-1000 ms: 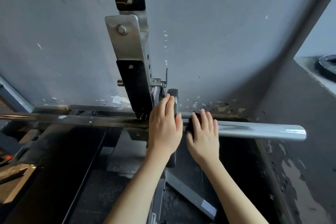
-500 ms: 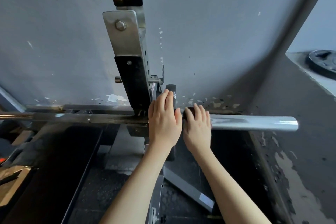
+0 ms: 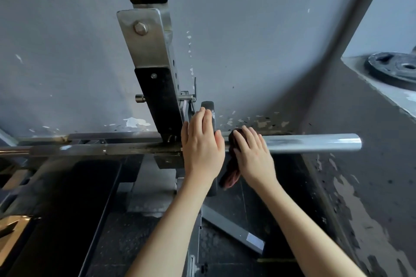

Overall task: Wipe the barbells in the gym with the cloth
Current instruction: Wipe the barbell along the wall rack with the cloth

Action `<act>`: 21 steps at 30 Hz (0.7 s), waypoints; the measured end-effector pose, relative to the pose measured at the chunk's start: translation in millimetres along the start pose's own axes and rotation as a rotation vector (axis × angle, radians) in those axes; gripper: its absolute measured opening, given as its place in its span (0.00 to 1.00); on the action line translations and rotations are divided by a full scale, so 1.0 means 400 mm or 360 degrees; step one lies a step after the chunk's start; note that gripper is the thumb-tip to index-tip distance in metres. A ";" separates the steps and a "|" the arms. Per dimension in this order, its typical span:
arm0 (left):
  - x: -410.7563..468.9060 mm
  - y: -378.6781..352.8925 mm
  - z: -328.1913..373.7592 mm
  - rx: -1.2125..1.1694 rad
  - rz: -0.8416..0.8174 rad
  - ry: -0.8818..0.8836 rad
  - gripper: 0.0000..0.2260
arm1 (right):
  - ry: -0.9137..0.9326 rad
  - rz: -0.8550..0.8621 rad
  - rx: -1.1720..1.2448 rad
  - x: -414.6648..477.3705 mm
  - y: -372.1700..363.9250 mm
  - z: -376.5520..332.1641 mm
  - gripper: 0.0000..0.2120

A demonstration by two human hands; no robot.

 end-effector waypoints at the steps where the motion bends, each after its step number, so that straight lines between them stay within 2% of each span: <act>1: -0.001 0.000 -0.001 -0.0002 0.0002 0.0000 0.24 | 0.0058 0.0005 -0.0072 -0.011 0.015 0.044 0.22; 2: -0.001 0.000 -0.001 -0.0001 0.0007 0.0000 0.24 | 0.0007 0.0041 -0.0121 -0.021 0.032 0.098 0.22; 4: -0.002 0.002 0.003 0.0003 0.0022 0.0005 0.23 | -0.0283 0.0165 -0.0072 -0.038 0.066 0.191 0.21; 7: -0.001 0.004 0.008 0.0024 0.0028 0.0028 0.23 | -0.0688 0.0357 0.0176 -0.022 0.048 0.143 0.17; 8: -0.002 0.003 0.008 0.0040 0.0018 0.0039 0.23 | -0.0623 0.0354 0.0215 -0.010 0.034 0.086 0.16; 10: -0.001 0.001 0.008 0.0064 -0.0019 0.0039 0.24 | -0.0213 0.0202 0.0148 -0.004 0.001 -0.008 0.18; 12: -0.002 0.000 0.006 0.0076 -0.0037 0.0044 0.24 | 0.0104 0.0081 0.0022 -0.006 0.011 0.001 0.20; 13: -0.002 0.001 0.005 0.0082 -0.0038 0.0044 0.24 | 0.0153 0.0070 0.0000 -0.004 0.026 0.035 0.20; 15: -0.003 0.000 0.006 0.0091 -0.0041 0.0048 0.24 | 0.0013 0.0132 0.0003 -0.002 0.060 0.127 0.18; 17: -0.003 -0.001 0.005 0.0103 -0.0044 0.0061 0.24 | -0.0289 0.0275 0.0109 -0.008 0.081 0.203 0.17; 19: -0.002 0.001 0.007 0.0120 -0.0050 0.0066 0.24 | -0.0649 0.0388 0.0185 -0.010 0.069 0.198 0.16; 21: -0.001 0.002 0.011 0.0137 -0.0048 0.0059 0.24 | -0.0729 0.0363 0.0231 0.018 0.052 0.122 0.18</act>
Point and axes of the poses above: each hand's wrist, its own x-axis towards the middle knuckle, its own y-axis out of the back of the hand, z = x × y, the point moved 7 cm from there along x, towards the middle knuckle, and after that the axes turned 12 degrees about -z, right-handed, at the moved point
